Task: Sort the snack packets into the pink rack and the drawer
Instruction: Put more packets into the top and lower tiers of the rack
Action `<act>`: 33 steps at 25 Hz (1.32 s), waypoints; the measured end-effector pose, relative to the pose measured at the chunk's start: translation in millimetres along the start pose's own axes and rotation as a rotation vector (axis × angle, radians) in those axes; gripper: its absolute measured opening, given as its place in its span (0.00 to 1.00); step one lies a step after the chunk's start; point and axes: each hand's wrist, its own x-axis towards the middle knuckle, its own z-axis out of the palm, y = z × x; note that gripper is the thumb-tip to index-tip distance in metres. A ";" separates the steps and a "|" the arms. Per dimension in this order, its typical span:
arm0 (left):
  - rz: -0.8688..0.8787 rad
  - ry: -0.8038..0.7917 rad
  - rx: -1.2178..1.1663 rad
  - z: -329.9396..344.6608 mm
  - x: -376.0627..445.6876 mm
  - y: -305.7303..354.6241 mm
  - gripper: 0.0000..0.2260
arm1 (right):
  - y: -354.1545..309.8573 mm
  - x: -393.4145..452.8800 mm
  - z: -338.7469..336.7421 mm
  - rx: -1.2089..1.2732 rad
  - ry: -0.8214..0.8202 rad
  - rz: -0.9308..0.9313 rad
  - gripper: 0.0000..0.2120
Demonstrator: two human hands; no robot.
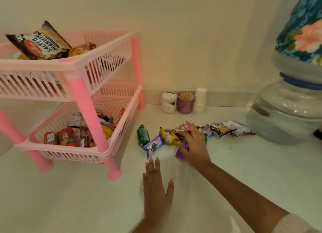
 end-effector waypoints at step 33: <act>0.267 -0.551 0.544 210.8 187.9 149.5 0.41 | 259.0 21.3 -66.8 -0.056 -0.134 0.345 0.29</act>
